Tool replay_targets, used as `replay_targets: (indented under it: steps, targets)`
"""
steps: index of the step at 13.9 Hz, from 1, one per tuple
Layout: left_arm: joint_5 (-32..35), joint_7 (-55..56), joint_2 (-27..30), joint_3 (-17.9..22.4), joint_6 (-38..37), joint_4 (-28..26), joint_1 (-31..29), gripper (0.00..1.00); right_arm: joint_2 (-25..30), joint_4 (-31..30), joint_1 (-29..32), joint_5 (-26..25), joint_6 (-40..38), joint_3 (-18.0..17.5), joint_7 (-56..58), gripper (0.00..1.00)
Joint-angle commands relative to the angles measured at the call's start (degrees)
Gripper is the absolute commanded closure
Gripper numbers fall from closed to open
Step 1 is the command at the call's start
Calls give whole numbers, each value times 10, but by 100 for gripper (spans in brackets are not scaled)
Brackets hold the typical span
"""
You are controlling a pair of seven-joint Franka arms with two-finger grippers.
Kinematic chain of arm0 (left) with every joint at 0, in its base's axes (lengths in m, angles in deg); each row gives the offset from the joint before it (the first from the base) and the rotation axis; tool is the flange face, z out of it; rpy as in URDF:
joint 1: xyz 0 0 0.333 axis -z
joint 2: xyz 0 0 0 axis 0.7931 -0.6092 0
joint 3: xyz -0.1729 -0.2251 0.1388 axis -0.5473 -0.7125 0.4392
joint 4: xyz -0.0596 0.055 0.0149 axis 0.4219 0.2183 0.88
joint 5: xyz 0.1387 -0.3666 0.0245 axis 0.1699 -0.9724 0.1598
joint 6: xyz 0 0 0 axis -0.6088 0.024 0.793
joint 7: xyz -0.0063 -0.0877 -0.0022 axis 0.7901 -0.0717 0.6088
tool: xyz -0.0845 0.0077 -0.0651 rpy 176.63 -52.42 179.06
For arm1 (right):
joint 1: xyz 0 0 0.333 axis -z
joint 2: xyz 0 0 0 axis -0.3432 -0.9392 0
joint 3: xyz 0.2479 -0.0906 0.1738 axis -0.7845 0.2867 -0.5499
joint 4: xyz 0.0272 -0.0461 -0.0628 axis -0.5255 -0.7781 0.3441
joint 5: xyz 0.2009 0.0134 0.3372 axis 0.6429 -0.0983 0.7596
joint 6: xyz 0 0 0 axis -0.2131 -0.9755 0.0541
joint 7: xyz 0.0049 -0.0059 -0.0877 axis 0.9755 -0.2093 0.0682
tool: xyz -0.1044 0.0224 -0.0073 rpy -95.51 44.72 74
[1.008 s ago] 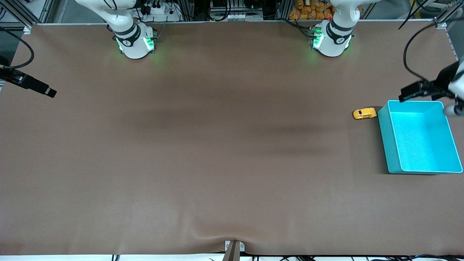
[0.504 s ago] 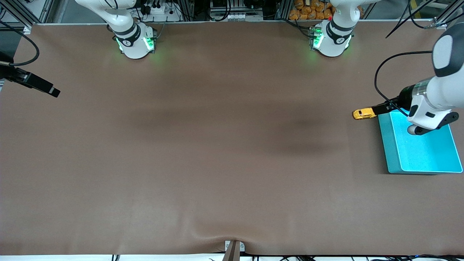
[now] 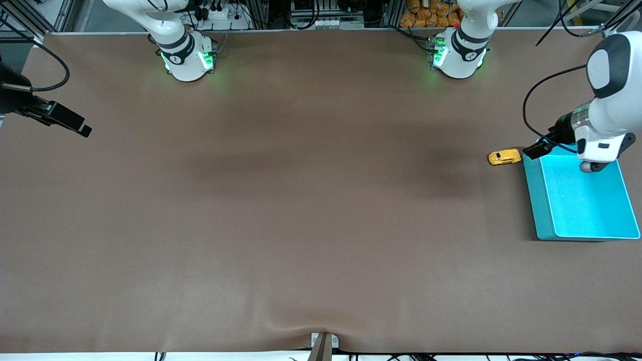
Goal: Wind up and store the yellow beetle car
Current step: 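Move the left gripper to the car beside the turquoise box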
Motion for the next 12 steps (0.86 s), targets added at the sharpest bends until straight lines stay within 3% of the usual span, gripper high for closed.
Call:
replay_targets:
  steps: [1,7,12]
  targets:
    - [-18,63,15,-6,46,-39,-13,0,14,-15,0,-9,9,6,-2,0]
    - [-29,236,-27,-6,92,-78,-13,0,13,-15,-2,-9,3,7,-2,0]
    - [-29,366,-44,-5,220,-143,-13,0,13,-15,-1,-9,3,7,-2,0]
